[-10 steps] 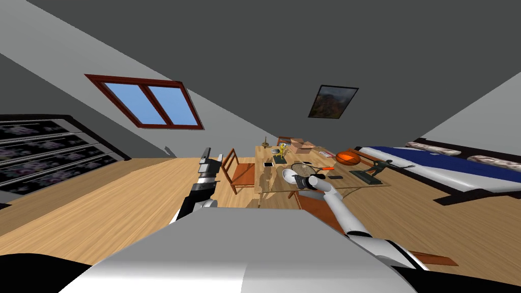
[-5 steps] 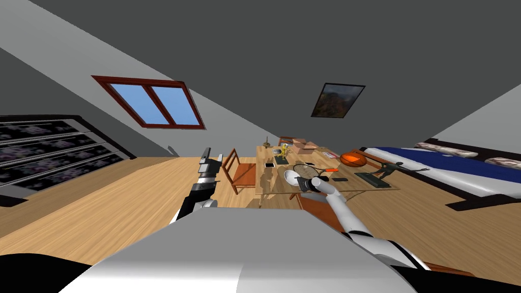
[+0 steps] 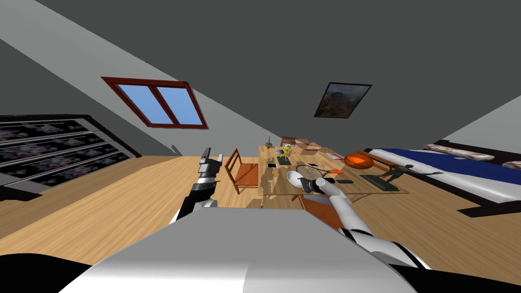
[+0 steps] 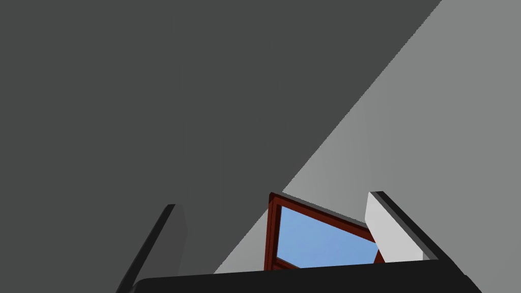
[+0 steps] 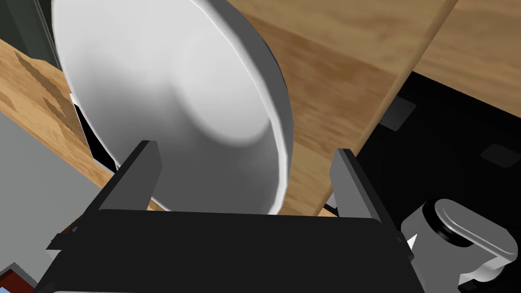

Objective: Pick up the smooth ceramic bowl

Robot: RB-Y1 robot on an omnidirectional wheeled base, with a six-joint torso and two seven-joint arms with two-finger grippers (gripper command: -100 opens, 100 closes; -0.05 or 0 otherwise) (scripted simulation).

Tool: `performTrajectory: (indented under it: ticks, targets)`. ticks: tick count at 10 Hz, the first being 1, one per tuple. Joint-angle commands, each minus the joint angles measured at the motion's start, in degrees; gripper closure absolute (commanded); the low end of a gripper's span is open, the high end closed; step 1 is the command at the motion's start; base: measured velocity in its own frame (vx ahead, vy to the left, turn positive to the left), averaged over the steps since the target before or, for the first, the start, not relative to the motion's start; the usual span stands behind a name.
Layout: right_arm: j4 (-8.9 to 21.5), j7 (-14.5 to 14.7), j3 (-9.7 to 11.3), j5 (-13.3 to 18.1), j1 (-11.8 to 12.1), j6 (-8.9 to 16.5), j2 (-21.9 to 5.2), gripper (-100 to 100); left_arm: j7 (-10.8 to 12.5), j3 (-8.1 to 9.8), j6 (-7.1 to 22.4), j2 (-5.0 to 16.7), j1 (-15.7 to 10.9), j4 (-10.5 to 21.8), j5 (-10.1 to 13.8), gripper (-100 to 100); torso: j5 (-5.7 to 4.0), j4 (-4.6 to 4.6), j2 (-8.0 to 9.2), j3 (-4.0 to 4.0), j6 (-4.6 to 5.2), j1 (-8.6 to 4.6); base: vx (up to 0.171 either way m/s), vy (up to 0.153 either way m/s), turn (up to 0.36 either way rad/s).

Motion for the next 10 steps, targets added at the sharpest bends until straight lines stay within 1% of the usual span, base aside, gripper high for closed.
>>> performTrajectory:
  ticks: [1,2,3,4,5,6,7,8,9,10]
  targets:
    - [2.9,2.9,-2.7,-0.3,-0.7,0.2,0.0,-100,0.0,0.00,0.0,0.0,0.0,0.0,0.0,0,0.00,0.00,0.00,0.00,0.00,0.00,0.010,0.036,0.049]
    - [3.0,3.6,-2.7,-0.3,-0.7,0.2,0.0,-100,0.0,0.00,0.0,0.0,0.0,0.0,0.0,0,0.00,0.00,-0.01,-0.01,-0.01,0.01,0.013,0.031,0.026]
    - [5.2,5.7,-5.0,-0.5,-1.1,0.4,0.1,-100,0.0,0.00,0.0,0.0,0.0,0.0,0.0,0,0.00,0.00,-0.02,-0.01,-0.01,-0.01,0.010,0.040,0.053]
    - [5.2,6.3,-5.0,-0.5,-1.1,0.4,0.1,-100,0.0,0.00,0.0,0.0,0.0,0.0,0.0,0,0.00,0.00,-0.03,-0.01,-0.02,0.02,0.008,0.037,0.032]
    - [7.5,8.4,-7.3,-0.8,-1.6,0.6,0.1,-100,0.0,0.00,0.0,0.0,0.0,0.0,0.0,0,0.00,0.00,-0.01,-0.01,0.00,0.01,0.014,0.044,0.064]
    - [7.5,9.0,-7.3,-0.8,-1.6,0.6,0.1,-100,0.0,0.00,0.0,0.0,0.0,0.0,0.0,0,0.00,0.00,-0.03,-0.01,-0.01,0.04,0.010,0.038,0.026]
    - [9.8,11.2,-9.6,-1.0,-2.0,0.8,0.2,-100,0.0,0.00,0.0,0.0,0.0,0.0,0.0,0,0.01,0.00,-0.02,-0.01,-0.01,0.02,0.007,0.042,0.088]
    - [9.8,11.7,-9.6,-1.0,-2.0,0.8,0.2,-100,0.0,0.00,0.0,0.0,0.0,0.0,0.0,0,0.00,0.00,-0.01,-0.01,0.00,0.03,0.005,0.035,-0.030]
    - [12.0,14.1,-11.9,-1.2,-2.5,1.1,0.2,-100,0.0,0.00,0.0,0.0,0.0,0.0,0.0,0,0.00,0.00,0.00,0.00,0.00,0.01,0.008,0.044,0.098]
    - [12.0,14.3,-11.9,-1.2,-2.5,1.1,0.2,-100,0.0,0.00,0.0,0.0,0.0,0.0,0.0,0,0.00,0.00,0.00,0.00,0.00,0.03,0.010,0.035,-0.002]
